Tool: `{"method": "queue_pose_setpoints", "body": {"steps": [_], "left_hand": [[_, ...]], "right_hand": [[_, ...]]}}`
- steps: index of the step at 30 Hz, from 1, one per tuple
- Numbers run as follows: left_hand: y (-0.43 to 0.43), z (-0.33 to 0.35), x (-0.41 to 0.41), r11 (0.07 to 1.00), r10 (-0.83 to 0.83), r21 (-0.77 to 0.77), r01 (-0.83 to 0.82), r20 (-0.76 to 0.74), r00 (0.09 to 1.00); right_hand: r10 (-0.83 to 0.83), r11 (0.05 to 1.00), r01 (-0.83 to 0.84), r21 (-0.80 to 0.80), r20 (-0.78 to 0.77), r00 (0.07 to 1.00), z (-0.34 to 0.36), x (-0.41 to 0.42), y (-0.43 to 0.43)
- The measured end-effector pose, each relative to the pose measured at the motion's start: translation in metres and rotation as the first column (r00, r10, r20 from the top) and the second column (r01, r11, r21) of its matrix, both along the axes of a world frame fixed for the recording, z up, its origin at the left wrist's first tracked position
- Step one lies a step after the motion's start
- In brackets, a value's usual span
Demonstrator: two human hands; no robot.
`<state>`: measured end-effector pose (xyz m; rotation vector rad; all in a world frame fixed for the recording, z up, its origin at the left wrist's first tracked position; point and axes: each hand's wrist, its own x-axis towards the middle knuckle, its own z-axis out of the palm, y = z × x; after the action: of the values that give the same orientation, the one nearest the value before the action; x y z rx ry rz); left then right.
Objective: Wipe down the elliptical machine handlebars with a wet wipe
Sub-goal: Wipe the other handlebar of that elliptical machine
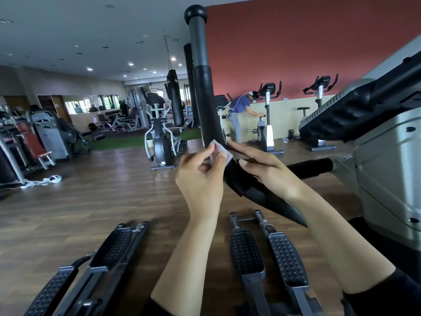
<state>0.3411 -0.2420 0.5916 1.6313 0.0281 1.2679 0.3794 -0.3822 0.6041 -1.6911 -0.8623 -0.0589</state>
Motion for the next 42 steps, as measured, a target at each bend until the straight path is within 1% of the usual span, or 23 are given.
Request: {"method": "queue_pose_setpoints", "body": {"steps": [3,8,13,15,20,25,29,32,35,38,42], "left_hand": [[0.003,0.006,0.006,1.0,0.005,-0.02,-0.005,-0.027,1.0],[-0.014,-0.022,-0.016,0.997,-0.061,-0.039,0.063,0.043,0.997],[-0.005,-0.006,0.002,0.993,-0.067,-0.093,0.073,0.067,0.996],[-0.003,-0.003,0.005,0.994,-0.071,-0.077,0.076,0.066,0.995],[0.005,0.002,0.008,0.996,-0.085,0.026,0.083,0.094,0.992],[0.025,0.032,0.037,0.996,-0.088,0.024,0.088,0.016,0.996],[0.026,0.016,0.027,0.983,-0.185,-0.002,0.185,0.056,0.981],[0.034,0.026,0.043,0.97,-0.238,-0.038,0.24,0.05,0.97],[0.043,0.039,0.063,0.943,-0.314,-0.105,0.316,0.043,0.949],[0.049,0.03,0.068,0.934,-0.346,-0.062,0.351,0.073,0.935],[0.057,0.043,0.093,0.907,-0.392,-0.112,0.406,0.125,0.911]], "right_hand": [[0.009,1.0,-0.01,-0.019,-0.016,1.0,-0.002,0.0,0.0],[0.014,0.999,-0.014,-0.038,0.01,1.0,-0.004,0.0,-0.003],[0.006,1.0,-0.005,0.03,-0.005,1.0,0.0,0.0,0.003],[-0.017,0.997,0.019,0.07,-0.019,1.0,0.003,0.002,0.008],[-0.095,0.99,0.095,0.106,-0.007,0.995,0.013,0.01,0.022],[-0.149,0.982,0.151,0.111,-0.024,0.988,0.023,0.013,0.033],[-0.18,0.98,0.181,0.078,-0.015,0.984,0.023,0.018,0.039],[-0.187,0.979,0.189,0.076,-0.033,0.982,0.026,0.02,0.044],[-0.266,0.96,0.267,0.082,-0.028,0.964,0.032,0.02,0.046],[-0.326,0.944,0.325,0.059,0.008,0.945,0.041,0.025,0.05],[-0.401,0.916,0.4,0.038,0.032,0.915,0.06,0.033,0.064]]}}
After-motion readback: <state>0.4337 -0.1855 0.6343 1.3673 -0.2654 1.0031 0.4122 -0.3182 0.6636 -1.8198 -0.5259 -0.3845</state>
